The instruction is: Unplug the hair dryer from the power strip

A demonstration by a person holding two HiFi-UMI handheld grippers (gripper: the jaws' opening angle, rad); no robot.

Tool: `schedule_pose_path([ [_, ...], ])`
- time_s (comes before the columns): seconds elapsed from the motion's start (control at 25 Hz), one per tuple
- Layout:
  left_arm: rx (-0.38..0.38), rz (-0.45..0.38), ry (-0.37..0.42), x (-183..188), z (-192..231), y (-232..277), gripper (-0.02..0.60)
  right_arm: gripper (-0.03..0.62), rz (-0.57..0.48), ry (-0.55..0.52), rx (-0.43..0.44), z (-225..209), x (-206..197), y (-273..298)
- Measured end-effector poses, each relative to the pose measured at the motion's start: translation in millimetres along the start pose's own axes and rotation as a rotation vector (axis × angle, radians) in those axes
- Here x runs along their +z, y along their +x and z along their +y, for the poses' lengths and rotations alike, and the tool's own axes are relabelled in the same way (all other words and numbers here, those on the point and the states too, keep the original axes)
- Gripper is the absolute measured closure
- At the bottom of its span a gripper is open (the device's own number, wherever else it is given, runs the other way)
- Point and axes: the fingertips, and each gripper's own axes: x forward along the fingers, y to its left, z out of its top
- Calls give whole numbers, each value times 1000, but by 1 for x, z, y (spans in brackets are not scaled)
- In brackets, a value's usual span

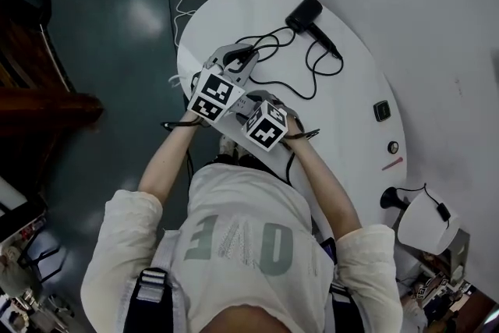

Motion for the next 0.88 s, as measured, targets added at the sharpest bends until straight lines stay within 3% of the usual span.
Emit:
schedule_pose_path([
  [0.12,-42,67,20,-22,-13,9,532,353,-3,6,-1,-1,-1,1],
  [0.32,-61,140,-13,-50,-17,13,532,345,-19,81,60,1,-3,4],
  [0.6,-131,226,13,-77,-33,24,532,345,-45,104,49,4,-2,5],
  [0.88,-119,260,8,-82,-36,30,531,345,-41,101,58,5,-2,5],
])
